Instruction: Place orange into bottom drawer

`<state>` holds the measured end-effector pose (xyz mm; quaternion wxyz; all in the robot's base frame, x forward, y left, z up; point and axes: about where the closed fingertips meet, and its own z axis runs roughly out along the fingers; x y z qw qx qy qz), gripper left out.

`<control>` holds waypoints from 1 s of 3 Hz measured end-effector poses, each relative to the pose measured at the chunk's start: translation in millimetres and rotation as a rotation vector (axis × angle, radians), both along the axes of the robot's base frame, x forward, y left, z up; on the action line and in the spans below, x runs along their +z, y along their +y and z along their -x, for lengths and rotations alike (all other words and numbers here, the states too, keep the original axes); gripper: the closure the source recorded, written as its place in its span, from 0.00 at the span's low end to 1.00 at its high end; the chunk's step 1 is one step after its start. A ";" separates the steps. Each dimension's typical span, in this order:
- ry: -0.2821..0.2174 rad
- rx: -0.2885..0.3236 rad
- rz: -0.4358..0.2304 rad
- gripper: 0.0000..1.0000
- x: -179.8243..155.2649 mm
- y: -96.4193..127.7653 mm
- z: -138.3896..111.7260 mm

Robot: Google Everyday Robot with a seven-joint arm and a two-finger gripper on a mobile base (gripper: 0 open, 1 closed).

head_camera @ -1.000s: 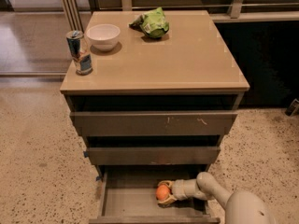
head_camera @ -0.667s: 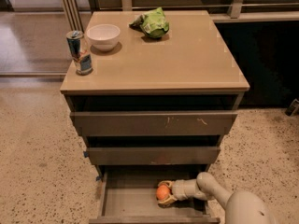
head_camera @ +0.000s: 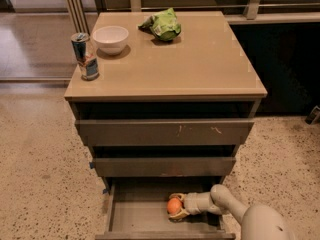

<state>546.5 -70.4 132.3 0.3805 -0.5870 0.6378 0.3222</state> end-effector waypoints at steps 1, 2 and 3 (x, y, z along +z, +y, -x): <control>0.000 0.000 0.000 0.03 0.0 0.0 0.0; 0.000 0.000 0.000 0.00 -0.1 0.1 0.1; 0.000 0.000 0.000 0.00 -0.1 0.1 0.1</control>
Offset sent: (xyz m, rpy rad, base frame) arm 0.0000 0.0000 0.0000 0.0000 0.0000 0.0000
